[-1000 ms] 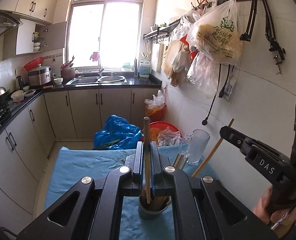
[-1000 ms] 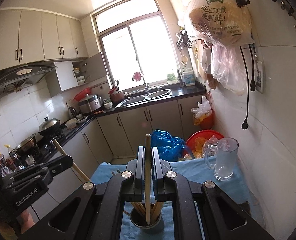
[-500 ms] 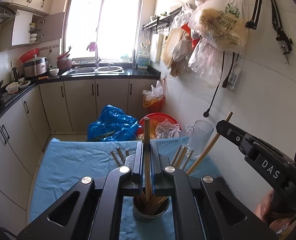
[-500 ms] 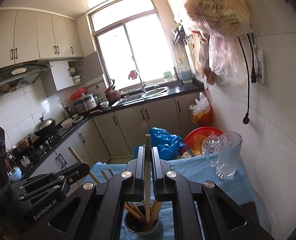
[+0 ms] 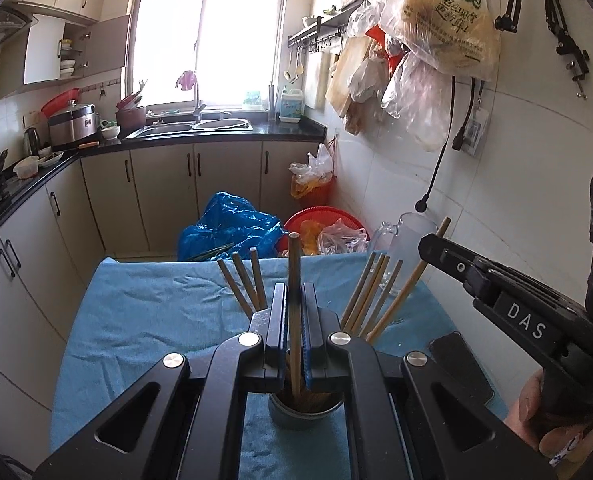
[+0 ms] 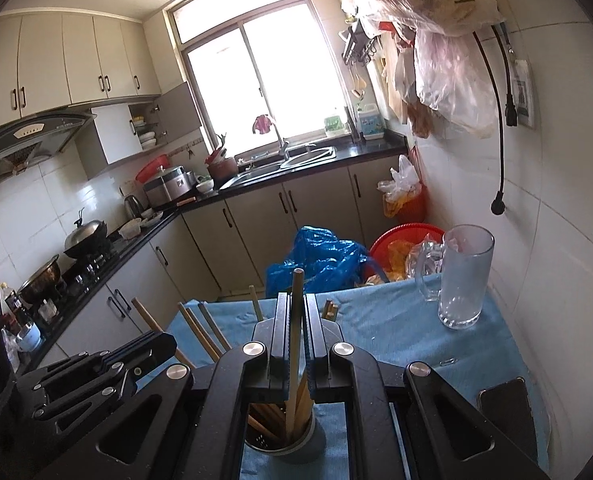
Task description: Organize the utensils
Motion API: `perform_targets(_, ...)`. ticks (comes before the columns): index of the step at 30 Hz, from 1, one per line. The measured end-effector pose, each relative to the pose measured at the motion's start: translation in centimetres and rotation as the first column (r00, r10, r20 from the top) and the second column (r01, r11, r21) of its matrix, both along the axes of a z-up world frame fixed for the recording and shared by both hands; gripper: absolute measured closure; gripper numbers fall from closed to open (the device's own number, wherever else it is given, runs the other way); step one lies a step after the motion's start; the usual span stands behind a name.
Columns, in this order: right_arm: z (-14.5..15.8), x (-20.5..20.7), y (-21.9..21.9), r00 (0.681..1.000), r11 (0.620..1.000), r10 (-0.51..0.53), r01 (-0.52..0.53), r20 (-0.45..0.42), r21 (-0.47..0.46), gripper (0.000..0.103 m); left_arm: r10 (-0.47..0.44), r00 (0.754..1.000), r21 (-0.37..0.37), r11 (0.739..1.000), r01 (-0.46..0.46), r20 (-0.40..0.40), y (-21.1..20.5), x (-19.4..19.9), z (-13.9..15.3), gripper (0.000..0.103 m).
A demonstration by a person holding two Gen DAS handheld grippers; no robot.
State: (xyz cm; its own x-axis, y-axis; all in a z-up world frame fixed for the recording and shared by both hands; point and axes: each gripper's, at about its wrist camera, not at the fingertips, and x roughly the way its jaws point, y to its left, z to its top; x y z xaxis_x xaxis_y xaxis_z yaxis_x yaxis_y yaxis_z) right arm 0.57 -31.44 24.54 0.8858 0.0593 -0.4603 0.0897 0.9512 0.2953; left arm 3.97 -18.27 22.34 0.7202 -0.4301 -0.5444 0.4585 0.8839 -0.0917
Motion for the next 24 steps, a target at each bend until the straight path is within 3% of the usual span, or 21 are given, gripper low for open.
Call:
perform_targets(13,-2.2,0.4,0.3,0.999,1.000,0.013,-0.013,-0.053,0.011,0.096,0.012,0.999,0.027,1.000,-0.011,-0.033,0.3,-0.2,-1.9,0.097)
perform_targets(24,-4.0,0.8,0.0,0.996,0.999,0.014,-0.011,-0.092,0.036,0.096,0.006,1.000,0.050,0.999,-0.006,-0.009,0.1,-0.6,-2.5,0.097)
